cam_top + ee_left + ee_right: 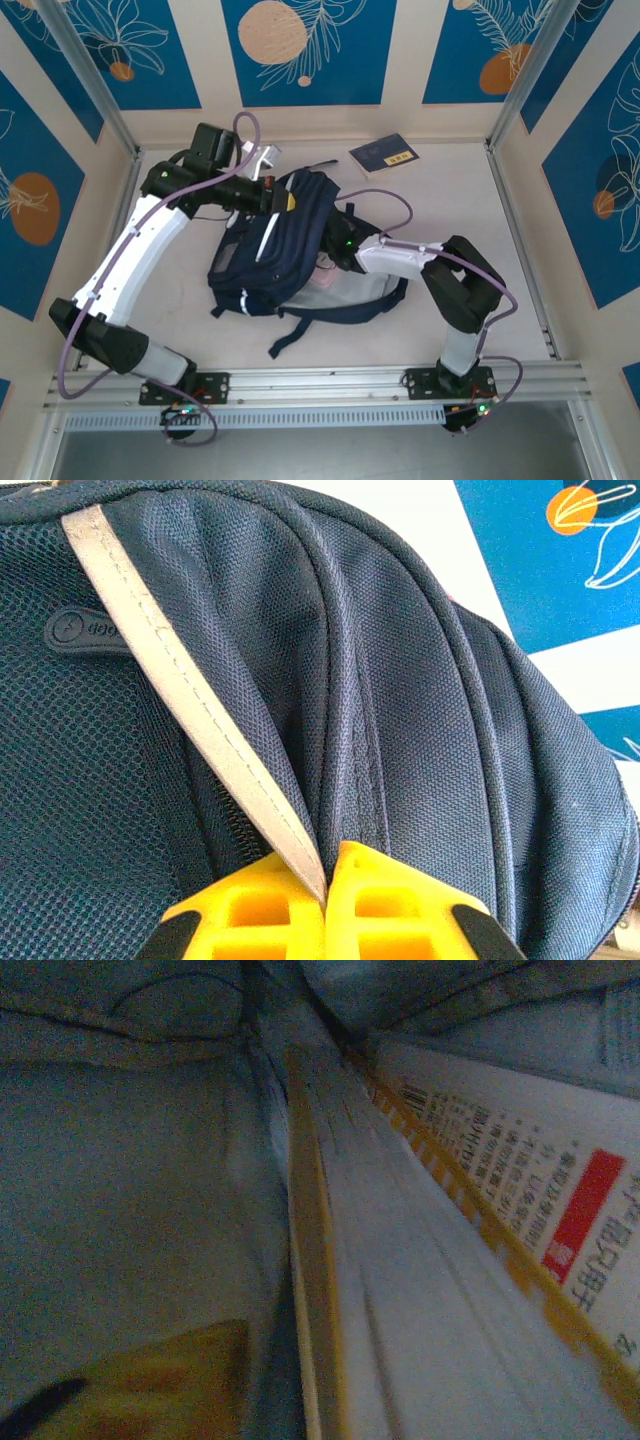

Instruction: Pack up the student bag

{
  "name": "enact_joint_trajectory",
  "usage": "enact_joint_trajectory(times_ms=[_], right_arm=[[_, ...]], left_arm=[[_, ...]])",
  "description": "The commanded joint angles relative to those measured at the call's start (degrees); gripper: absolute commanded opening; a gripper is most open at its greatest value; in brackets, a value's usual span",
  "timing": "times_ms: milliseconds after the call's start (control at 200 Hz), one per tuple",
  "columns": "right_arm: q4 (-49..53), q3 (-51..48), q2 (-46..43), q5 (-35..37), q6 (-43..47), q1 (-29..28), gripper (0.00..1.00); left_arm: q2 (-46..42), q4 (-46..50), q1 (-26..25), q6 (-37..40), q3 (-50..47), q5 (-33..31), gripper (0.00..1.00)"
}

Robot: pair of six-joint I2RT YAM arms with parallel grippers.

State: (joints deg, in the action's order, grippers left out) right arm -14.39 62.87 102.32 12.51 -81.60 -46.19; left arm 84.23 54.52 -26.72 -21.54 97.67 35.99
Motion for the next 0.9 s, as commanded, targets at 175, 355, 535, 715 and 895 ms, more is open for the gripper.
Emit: enact_joint_trajectory(times_ms=[175,355,535,715,895], right_arm=[[3.13,-3.63,-10.77,2.69,7.20,-0.65,0.80],[4.50,-9.51,-16.62,2.95,7.58,-0.29,0.82],[8.03,-14.53,-25.02,4.19,14.27,-0.73,0.75],[18.91,-20.00,-36.74,11.77,24.74,-1.73,0.70],[27.98,-25.88,-50.51,18.61,28.79,2.38,0.57]], left_arm=[[-3.85,-10.51,3.11,-1.98,1.71,5.53,0.00],[-4.38,-10.49,4.42,-2.17,-0.31,3.38,0.00],[-4.85,-8.30,4.69,0.04,-1.95,-3.50,0.00],[-4.72,-13.03,4.30,-1.98,-12.00,-4.32,0.00],[-2.87,-17.80,2.83,-4.69,-19.55,-9.39,0.00]])
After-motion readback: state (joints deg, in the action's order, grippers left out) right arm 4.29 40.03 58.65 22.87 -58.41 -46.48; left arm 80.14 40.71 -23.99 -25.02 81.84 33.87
